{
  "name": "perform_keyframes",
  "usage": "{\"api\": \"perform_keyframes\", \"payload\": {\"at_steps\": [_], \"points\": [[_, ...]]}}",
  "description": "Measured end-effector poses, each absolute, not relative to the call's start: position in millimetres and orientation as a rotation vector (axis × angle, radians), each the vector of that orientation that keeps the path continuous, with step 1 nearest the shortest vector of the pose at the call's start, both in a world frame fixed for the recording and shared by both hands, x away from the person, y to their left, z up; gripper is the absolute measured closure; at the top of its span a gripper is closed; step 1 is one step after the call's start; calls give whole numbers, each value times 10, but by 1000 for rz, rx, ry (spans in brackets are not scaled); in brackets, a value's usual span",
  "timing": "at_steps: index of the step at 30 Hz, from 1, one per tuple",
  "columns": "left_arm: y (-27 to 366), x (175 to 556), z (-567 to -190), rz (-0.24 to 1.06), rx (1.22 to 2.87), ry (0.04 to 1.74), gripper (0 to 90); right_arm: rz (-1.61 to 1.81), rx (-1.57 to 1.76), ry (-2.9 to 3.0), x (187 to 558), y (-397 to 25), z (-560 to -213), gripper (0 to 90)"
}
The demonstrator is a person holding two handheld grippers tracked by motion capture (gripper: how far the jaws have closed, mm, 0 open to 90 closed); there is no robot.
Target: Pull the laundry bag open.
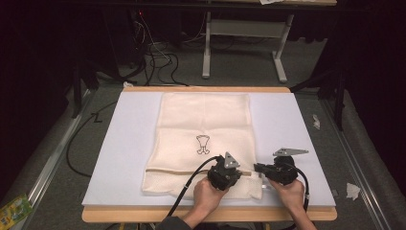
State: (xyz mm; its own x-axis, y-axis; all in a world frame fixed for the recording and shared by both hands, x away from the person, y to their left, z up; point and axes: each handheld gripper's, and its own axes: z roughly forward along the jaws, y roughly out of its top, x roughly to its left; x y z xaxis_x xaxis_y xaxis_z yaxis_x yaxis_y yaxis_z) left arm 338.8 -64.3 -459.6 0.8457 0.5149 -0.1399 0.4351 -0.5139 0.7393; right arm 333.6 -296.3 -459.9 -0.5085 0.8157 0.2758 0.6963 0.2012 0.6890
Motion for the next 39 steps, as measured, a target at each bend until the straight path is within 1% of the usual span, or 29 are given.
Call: {"api": "perform_keyframes", "payload": {"at_steps": [15,37,39], "points": [[-592,3429,-4611,89,2162,696,871,1174,1459,2316,3381,-2952,-4581,888],[-528,3433,-4594,91,2164,698,871,1206,1451,2318,3398,-2938,-4583,888],[-472,3450,-4590,95,2158,713,871,1204,1460,2310,3389,-2946,-4580,888]]}}
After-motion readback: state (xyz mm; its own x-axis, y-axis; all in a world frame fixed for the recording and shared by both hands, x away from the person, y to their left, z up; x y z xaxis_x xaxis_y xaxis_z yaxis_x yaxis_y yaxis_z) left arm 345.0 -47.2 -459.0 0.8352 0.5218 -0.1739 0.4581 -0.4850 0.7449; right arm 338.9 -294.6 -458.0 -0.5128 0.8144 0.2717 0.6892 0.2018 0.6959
